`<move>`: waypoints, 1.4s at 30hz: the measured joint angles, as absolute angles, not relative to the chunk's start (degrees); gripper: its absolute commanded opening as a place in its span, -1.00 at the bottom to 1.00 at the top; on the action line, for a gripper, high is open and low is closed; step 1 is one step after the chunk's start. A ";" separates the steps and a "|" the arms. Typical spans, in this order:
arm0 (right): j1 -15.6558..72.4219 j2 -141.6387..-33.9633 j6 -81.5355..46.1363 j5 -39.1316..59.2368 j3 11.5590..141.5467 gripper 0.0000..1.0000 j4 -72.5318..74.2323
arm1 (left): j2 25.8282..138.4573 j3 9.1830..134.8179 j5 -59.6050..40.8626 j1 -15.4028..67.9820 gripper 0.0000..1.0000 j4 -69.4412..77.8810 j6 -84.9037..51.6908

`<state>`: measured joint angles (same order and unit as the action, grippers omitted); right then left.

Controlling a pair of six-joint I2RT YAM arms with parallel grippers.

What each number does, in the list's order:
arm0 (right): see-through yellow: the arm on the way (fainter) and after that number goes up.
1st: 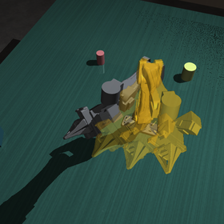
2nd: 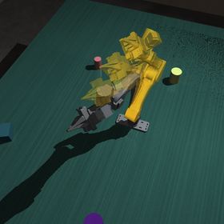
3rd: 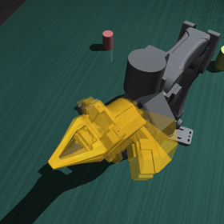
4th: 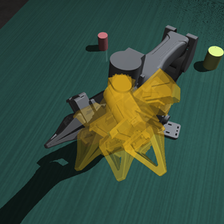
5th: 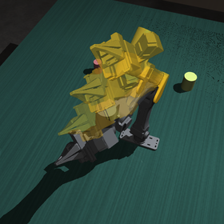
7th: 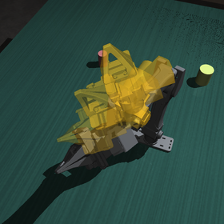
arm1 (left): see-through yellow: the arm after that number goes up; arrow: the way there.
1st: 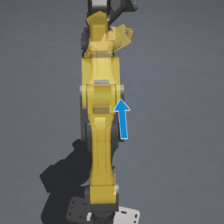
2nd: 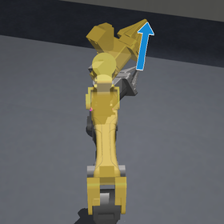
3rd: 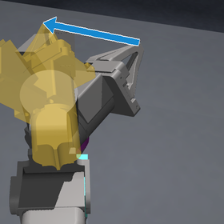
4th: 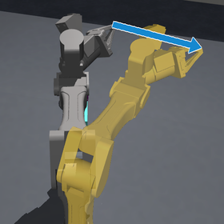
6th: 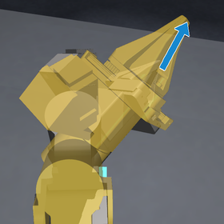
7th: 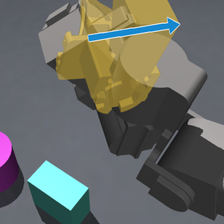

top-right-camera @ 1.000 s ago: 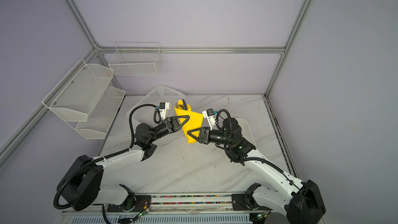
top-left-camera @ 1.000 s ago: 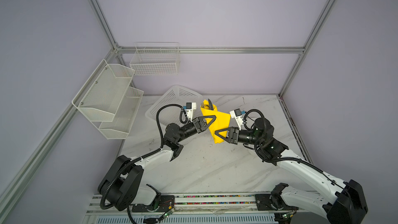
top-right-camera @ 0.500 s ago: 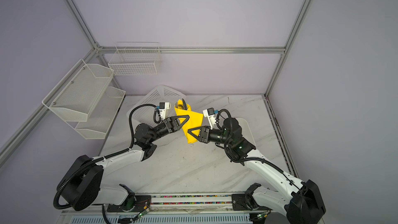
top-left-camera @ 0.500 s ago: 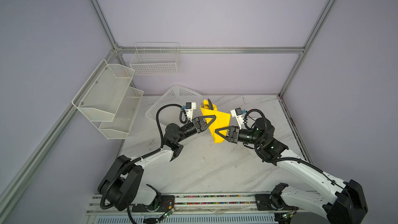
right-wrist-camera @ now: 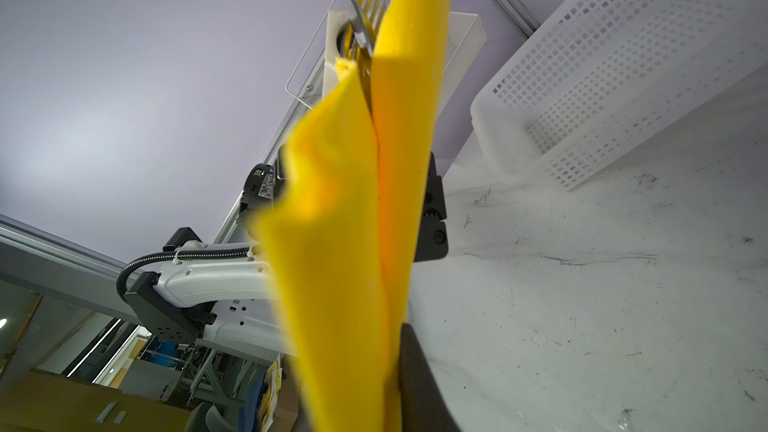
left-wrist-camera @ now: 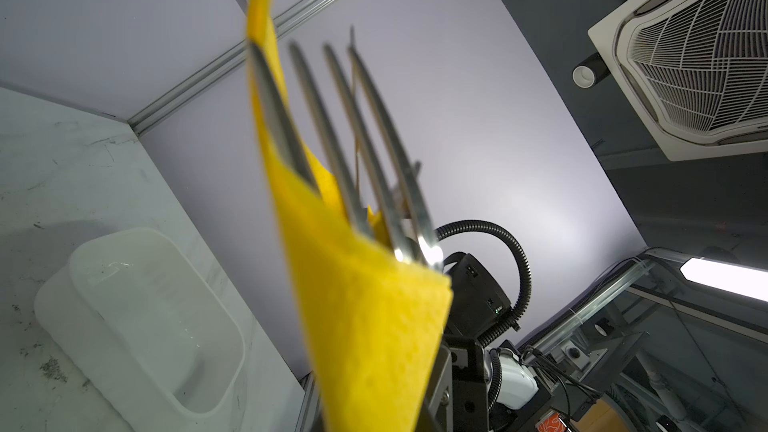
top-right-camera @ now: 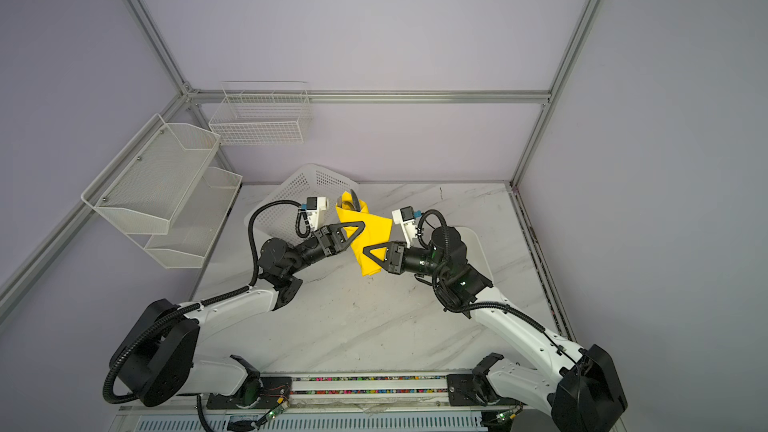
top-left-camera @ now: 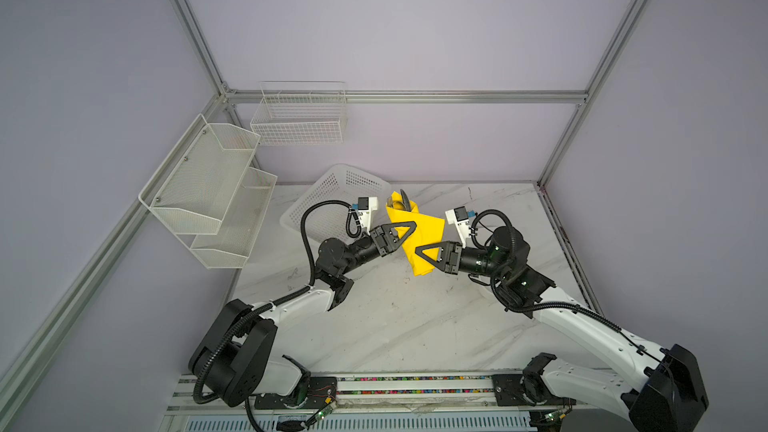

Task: Place the utensils on the paper napkin and roll it up

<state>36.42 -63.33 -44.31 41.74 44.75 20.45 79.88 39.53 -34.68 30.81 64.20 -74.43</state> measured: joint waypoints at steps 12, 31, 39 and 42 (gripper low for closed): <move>36.36 -63.33 -44.47 41.85 44.73 -0.83 20.51 | 79.88 39.53 -34.68 30.81 -0.67 64.10 -74.30; 36.36 -63.22 -44.29 41.60 44.71 -0.85 21.52 | 74.98 37.93 -35.31 30.81 -0.51 59.51 -71.79; 36.36 -63.18 -44.29 41.65 44.58 -0.85 21.76 | 74.24 37.89 -35.29 30.81 -0.70 57.19 -70.37; 36.36 -62.94 -44.27 41.65 44.29 -0.84 21.87 | 74.46 37.89 -35.33 30.81 -0.73 57.14 -70.41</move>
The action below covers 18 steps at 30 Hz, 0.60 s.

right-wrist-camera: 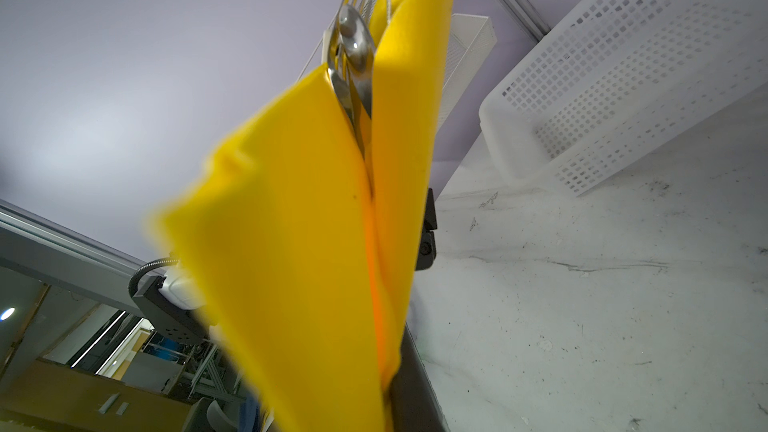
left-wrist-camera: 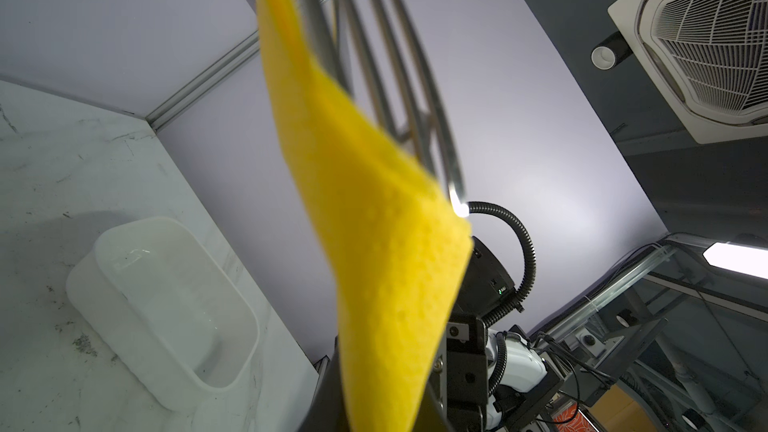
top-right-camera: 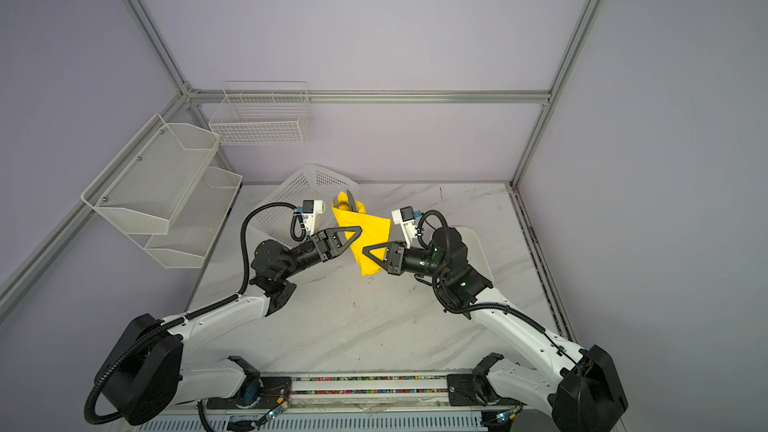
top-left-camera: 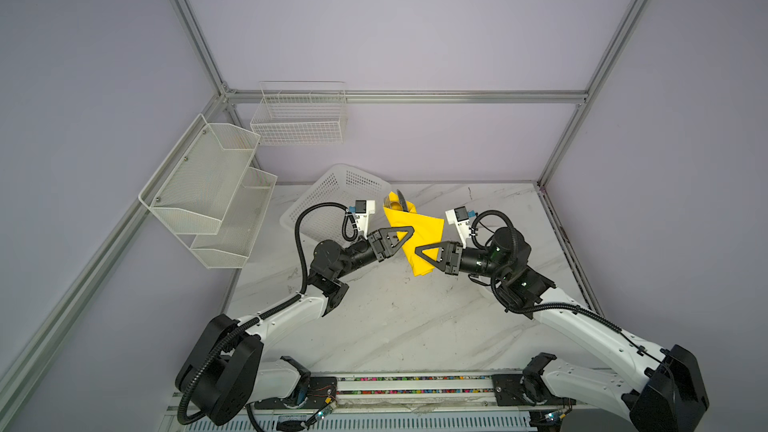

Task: Place the utensils on the paper napkin and roll it up

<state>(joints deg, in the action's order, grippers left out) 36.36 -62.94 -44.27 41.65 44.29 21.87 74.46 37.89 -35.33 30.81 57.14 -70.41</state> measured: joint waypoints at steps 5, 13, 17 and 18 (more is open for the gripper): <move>36.36 -62.89 -44.23 41.63 43.99 -0.80 21.87 | 74.81 37.89 -35.35 30.81 -0.74 57.17 -70.43; 36.36 -62.63 -43.16 41.56 43.99 -0.61 21.06 | 75.09 37.91 -35.68 30.81 -0.77 57.28 -70.43; 36.14 -61.78 -42.81 41.12 44.03 -0.48 19.92 | 75.22 37.91 -35.81 30.81 -0.78 57.25 -70.43; 35.92 -61.30 -42.72 40.88 44.03 -0.44 19.51 | 75.22 37.91 -35.81 30.81 -0.78 57.25 -70.43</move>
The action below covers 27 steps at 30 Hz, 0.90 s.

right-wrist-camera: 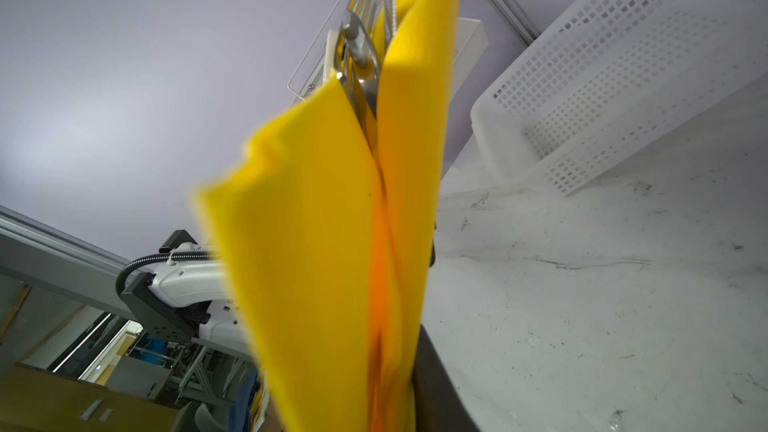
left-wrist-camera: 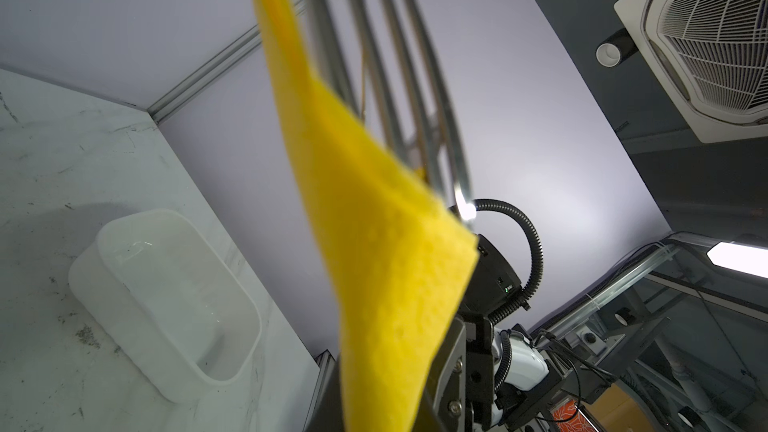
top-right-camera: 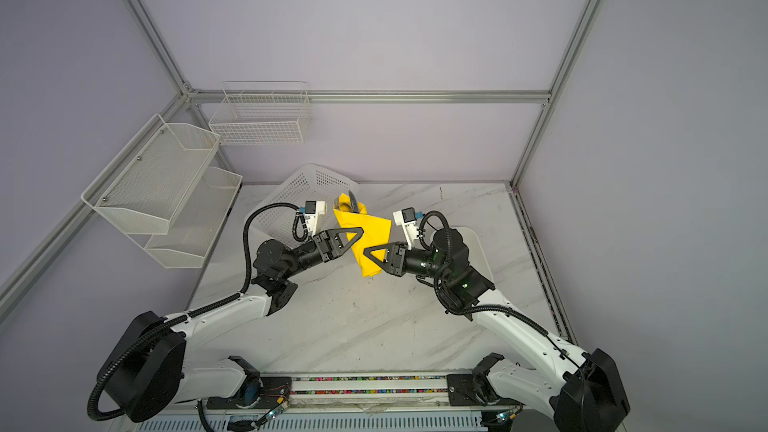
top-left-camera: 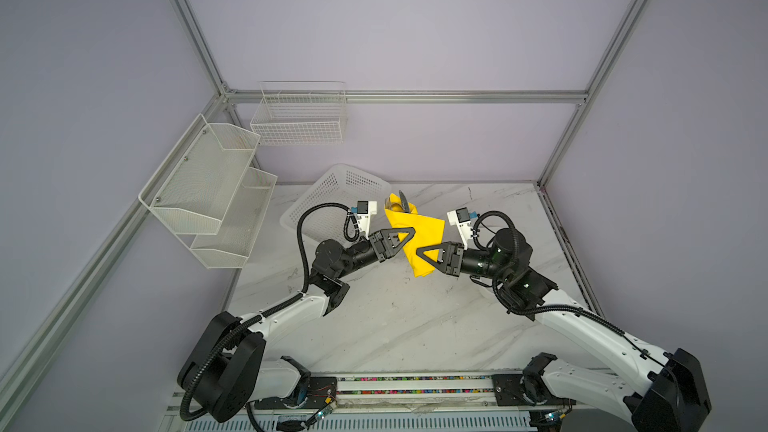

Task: Place the utensils on the paper napkin and roll it up

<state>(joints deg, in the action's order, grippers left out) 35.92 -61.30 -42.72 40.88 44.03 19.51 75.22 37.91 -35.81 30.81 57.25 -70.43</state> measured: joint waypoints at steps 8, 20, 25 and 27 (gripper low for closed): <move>34.57 -55.94 -40.58 33.67 46.33 -0.09 10.13 | 75.53 37.91 -35.81 30.81 -0.78 57.28 -70.46; 35.53 -52.82 -35.24 27.42 60.64 -0.29 -2.74 | 76.16 37.91 -35.79 30.81 -0.78 57.30 -70.46; 42.68 -58.92 -33.06 23.83 64.84 -0.29 -7.35 | 76.20 37.91 -35.79 30.81 -0.78 57.30 -70.46; 44.40 -60.90 -32.18 21.74 65.91 -0.29 -9.63 | 76.29 37.91 -35.79 30.81 -0.78 57.32 -70.46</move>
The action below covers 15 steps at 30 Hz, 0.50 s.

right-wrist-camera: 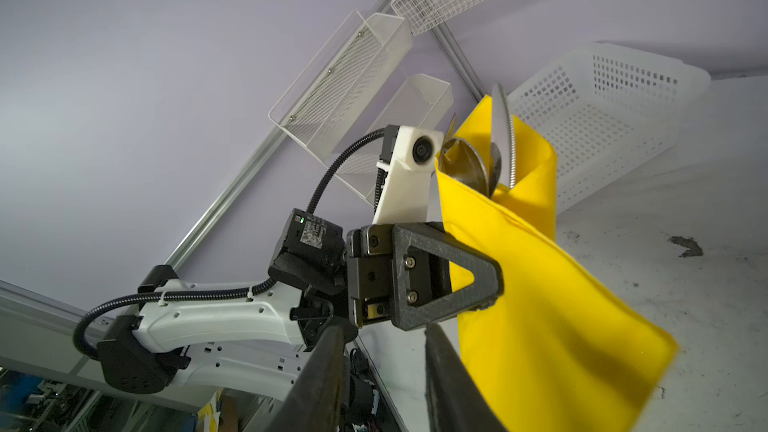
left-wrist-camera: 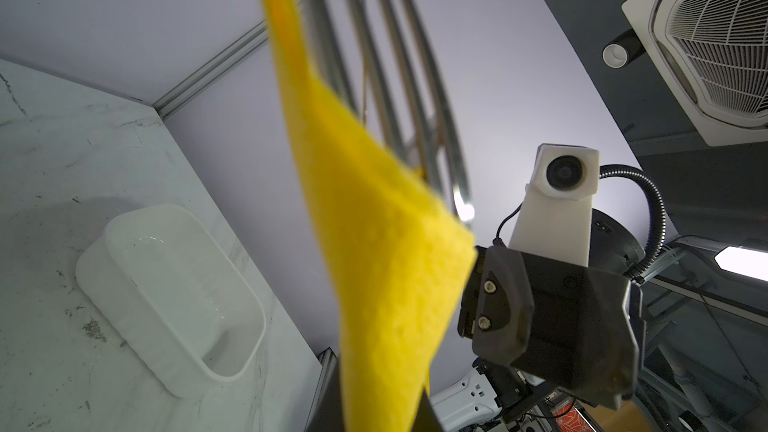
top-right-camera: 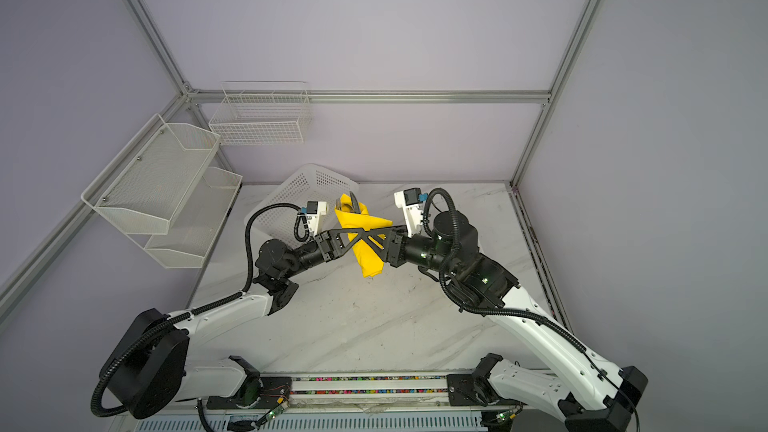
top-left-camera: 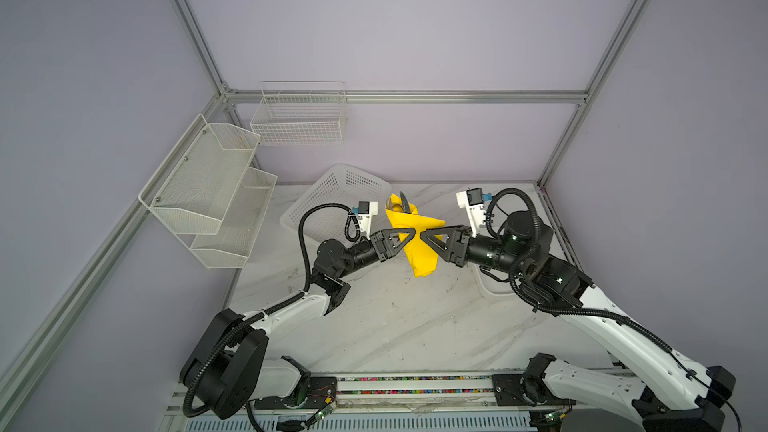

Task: Place the utensils on the paper napkin and roll it up

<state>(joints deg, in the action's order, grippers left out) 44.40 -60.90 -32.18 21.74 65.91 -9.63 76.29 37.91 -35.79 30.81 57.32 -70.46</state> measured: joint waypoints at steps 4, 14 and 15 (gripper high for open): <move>44.75 -61.67 -31.22 15.38 66.11 -0.28 -12.91 | 76.47 37.91 -35.79 30.81 -0.78 57.32 -70.52; 44.66 -61.98 -31.20 12.99 65.49 -0.29 -12.69 | 76.49 37.91 -35.88 30.81 -0.78 57.36 -71.00; 44.66 -61.98 -31.27 12.71 65.28 -0.29 -12.69 | 76.49 37.91 -35.90 30.81 -0.78 57.36 -71.05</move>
<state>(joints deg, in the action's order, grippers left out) 44.66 -61.98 -31.27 12.71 65.28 -12.69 76.49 37.91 -35.90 30.81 57.36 -71.05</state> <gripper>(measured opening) 0.358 0.113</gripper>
